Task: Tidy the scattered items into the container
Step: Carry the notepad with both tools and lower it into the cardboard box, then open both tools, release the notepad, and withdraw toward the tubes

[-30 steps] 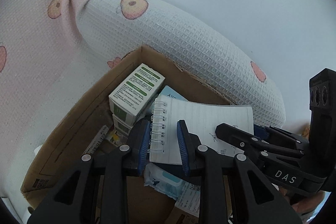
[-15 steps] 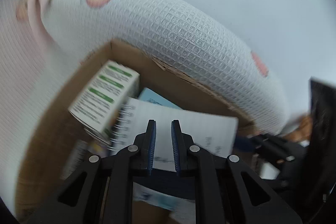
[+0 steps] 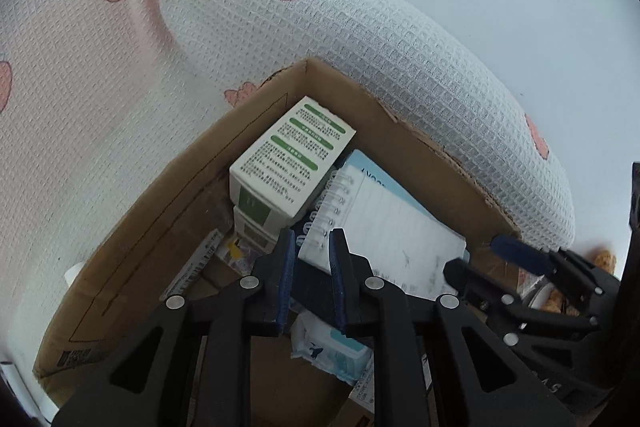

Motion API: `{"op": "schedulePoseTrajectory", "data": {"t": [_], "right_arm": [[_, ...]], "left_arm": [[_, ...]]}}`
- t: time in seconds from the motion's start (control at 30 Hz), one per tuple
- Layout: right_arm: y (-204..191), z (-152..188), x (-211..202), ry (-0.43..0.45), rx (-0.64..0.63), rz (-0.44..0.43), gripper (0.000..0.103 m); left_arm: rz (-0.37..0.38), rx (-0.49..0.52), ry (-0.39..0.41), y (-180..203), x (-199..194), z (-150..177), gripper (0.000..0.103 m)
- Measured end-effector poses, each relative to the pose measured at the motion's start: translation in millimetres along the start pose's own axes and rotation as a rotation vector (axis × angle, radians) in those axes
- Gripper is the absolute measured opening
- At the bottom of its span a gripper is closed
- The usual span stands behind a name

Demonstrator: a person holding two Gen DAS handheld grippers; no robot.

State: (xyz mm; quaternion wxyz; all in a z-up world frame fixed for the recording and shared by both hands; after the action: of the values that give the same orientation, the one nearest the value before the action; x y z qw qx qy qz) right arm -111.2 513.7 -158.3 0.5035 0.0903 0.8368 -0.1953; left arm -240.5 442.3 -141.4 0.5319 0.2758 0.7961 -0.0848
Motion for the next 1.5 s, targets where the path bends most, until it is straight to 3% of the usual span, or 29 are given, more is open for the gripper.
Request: {"op": "schedulePoseTrajectory", "data": {"t": [0.2, 0.27, 0.33, 0.43, 0.73, 0.93, 1.1, 1.2, 1.27, 1.37, 1.5], "right_arm": [[0.7, -1.4, -3.6, 0.015, 0.004, -0.088, 0.060], [-1.9, -2.4, -1.3, 0.026, 0.002, -0.097, 0.053], [-13.0, -15.4, 13.8, 0.033, 0.006, -0.110, 0.036], [-15.3, -23.1, 30.3, 0.025, 0.007, -0.108, 0.030], [-13.9, -21.5, 52.0, -0.006, 0.017, -0.096, 0.030], [-22.4, -16.3, 38.5, 0.006, 0.013, -0.117, 0.030], [-34.4, -6.8, 32.6, -0.006, -0.004, -0.135, 0.030], [-38.8, -2.7, 29.0, -0.008, -0.011, -0.138, 0.030], [-46.1, -2.3, 29.2, -0.008, -0.017, -0.143, 0.030], [-44.9, 1.3, 20.8, -0.007, -0.027, -0.137, 0.030], [-42.6, 0.4, 24.1, -0.023, -0.032, -0.120, 0.030]], "left_arm": [[0.030, 0.014, -0.042, 1.8, 12.9, 22.5, 0.019], [0.046, -0.005, -0.036, 0.6, 17.4, 25.3, 0.019], [0.066, -0.019, -0.027, 0.0, 19.5, 25.0, 0.019], [0.078, -0.026, -0.032, -0.6, 23.4, 25.2, 0.019], [0.061, -0.019, -0.029, -7.0, 14.6, 48.0, 0.019], [-0.040, -0.040, 0.029, -34.2, -5.9, 76.1, 0.019], [-0.015, -0.052, -0.113, -25.1, 21.3, 94.1, 0.019], [-0.027, -0.010, -0.207, -2.5, 57.4, 82.1, 0.019], [-0.053, 0.008, -0.232, -0.6, 65.5, 87.6, 0.019], [-0.025, 0.015, -0.206, 3.9, 63.2, 83.1, 0.016], [-0.025, -0.001, -0.239, -0.4, 72.1, 87.0, 0.015]]}}
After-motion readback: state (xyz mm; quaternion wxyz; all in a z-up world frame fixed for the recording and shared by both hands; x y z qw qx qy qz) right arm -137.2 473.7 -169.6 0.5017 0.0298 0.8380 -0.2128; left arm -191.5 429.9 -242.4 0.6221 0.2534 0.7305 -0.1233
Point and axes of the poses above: each gripper's, at about its wrist camera, not at the fingertips, and x roughly the way its jaws point, y to its right, z to its underside, the point moved 9 cm from there along x, roughly the way its jaws point, and after that the axes turned 10 degrees about -z, right-handed, at the moved point
